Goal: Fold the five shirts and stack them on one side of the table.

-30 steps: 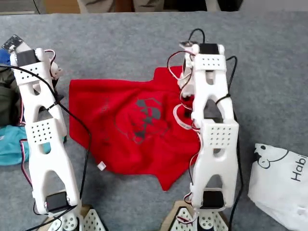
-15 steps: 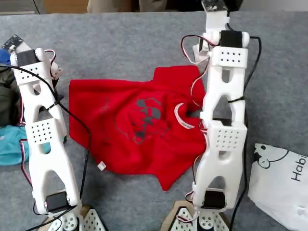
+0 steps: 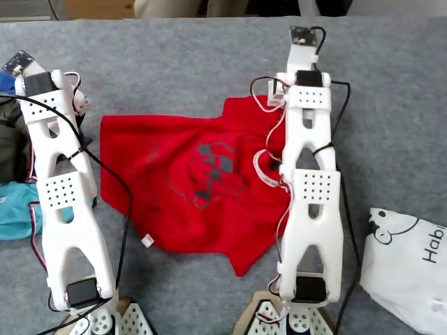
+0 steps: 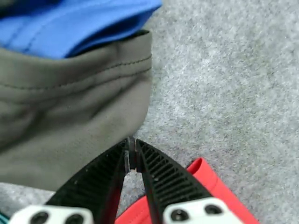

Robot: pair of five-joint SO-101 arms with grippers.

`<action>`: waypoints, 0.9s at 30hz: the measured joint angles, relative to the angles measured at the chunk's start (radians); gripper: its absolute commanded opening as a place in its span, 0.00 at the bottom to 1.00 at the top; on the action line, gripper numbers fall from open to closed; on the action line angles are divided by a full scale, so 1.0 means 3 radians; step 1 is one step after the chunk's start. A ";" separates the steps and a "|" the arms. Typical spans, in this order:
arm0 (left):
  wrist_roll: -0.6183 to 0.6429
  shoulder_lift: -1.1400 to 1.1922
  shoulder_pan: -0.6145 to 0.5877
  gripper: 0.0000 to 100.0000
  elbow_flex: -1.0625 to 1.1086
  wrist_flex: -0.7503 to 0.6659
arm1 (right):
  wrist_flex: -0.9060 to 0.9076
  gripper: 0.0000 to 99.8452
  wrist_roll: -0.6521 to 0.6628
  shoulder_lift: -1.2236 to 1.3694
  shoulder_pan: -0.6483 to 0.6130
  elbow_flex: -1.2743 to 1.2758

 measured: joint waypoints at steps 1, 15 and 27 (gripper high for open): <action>0.0000 0.0000 0.0000 0.02 0.0000 0.0000 | -0.0010 0.22 -0.0010 0.0015 0.0010 0.0000; -0.0113 0.0000 0.0000 0.02 0.0000 0.0000 | -0.0031 0.01 -0.0010 0.0128 0.0031 -0.0087; -0.0113 0.0000 0.0000 0.02 0.0000 0.0000 | -0.0031 0.00 -0.0010 0.0138 0.0061 -0.0440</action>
